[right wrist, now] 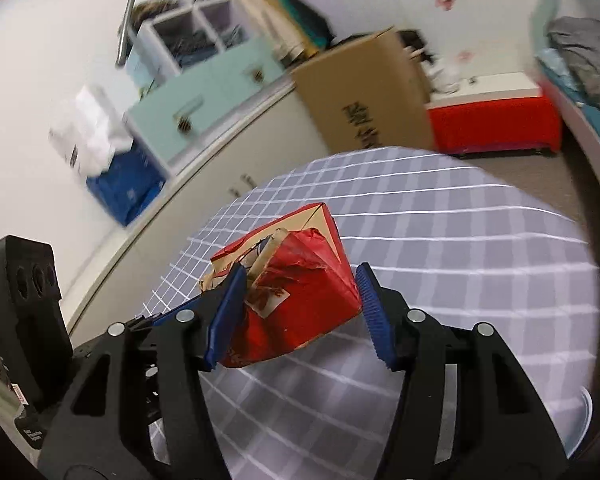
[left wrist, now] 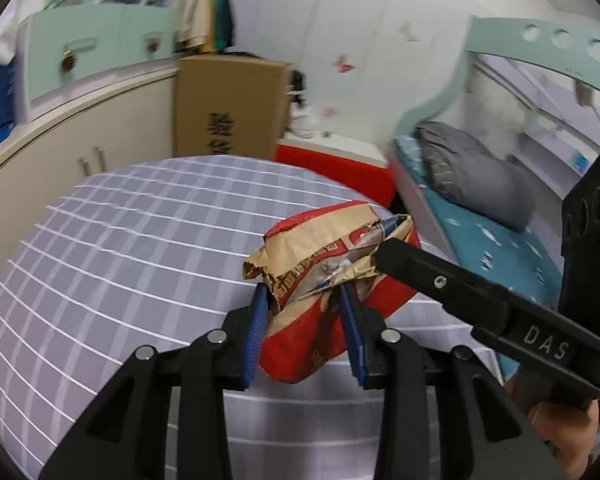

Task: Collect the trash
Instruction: 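Return to the table and grasp the red snack bag with both tools, then carry the red snack bag over the bucket and open both tools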

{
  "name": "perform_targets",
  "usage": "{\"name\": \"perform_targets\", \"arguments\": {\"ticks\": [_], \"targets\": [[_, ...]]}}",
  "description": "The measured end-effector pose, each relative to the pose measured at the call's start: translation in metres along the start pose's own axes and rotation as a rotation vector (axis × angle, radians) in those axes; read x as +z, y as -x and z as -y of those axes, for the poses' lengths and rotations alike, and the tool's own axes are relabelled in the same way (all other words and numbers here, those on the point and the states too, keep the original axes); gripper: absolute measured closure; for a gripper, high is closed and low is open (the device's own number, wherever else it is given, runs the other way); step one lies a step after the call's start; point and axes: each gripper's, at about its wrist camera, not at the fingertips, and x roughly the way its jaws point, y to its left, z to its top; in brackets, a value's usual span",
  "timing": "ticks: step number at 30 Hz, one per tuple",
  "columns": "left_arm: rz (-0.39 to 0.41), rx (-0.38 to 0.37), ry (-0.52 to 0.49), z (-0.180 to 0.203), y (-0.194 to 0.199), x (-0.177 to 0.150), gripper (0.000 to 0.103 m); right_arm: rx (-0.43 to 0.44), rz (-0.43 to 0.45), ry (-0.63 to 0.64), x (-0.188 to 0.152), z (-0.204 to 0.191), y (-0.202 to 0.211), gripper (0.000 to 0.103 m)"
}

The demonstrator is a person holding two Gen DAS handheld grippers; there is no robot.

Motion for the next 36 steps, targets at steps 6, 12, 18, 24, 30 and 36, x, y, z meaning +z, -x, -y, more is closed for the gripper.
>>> {"name": "perform_targets", "arguments": {"ticks": [6,12,18,24,30,36], "targets": [[-0.009,-0.110,-0.129,0.094,0.011,-0.027,0.068,-0.094,0.114,-0.082,-0.029,0.047,0.094,0.047],[-0.049,-0.205,-0.257,0.185,0.006,-0.065,0.068,-0.183,0.183,-0.180,-0.063,0.105,0.171,0.047],[-0.126,-0.287,-0.345,0.256,-0.018,-0.106,0.068,-0.301,0.219,-0.274,-0.105,0.165,0.228,0.046],[-0.215,-0.347,-0.420,0.307,-0.055,-0.147,0.068,-0.370,0.217,-0.385,-0.144,0.221,0.253,0.045],[-0.312,-0.380,-0.473,0.330,-0.100,-0.172,0.068,-0.419,0.169,-0.467,-0.174,0.264,0.249,0.040],[-0.422,-0.346,-0.500,0.332,-0.151,-0.192,0.053,-0.519,0.090,-0.531,-0.195,0.304,0.226,0.028]]}}
